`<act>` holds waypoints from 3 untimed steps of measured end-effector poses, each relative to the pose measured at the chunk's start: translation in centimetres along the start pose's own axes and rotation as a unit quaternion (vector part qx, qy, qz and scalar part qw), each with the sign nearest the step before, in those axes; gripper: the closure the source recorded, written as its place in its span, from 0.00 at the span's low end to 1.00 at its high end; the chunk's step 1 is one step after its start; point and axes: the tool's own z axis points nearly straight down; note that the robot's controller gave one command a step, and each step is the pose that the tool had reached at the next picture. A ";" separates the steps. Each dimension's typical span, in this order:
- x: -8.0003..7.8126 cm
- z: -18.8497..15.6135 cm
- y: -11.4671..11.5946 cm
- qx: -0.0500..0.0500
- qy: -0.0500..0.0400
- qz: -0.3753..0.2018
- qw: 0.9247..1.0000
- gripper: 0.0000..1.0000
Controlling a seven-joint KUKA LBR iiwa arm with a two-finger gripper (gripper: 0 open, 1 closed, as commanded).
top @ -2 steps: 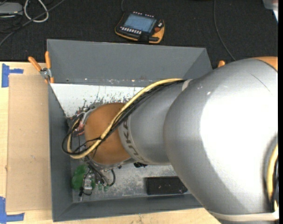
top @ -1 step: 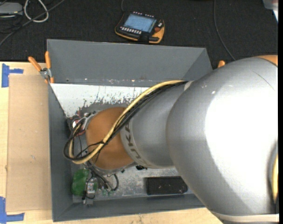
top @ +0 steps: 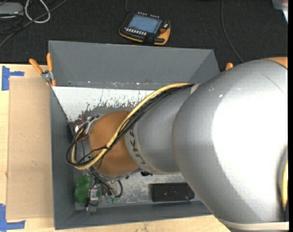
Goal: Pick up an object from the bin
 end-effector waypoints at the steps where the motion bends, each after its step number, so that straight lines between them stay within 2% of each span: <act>1: 0.1 -0.6 -0.1 0.001 0.001 0.001 1.000 1.00; 3: 0.1 -2.4 -0.1 0.001 0.001 0.003 1.000 1.00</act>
Offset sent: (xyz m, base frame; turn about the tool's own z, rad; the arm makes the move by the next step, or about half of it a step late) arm -0.0005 -0.0005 0.0229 0.0016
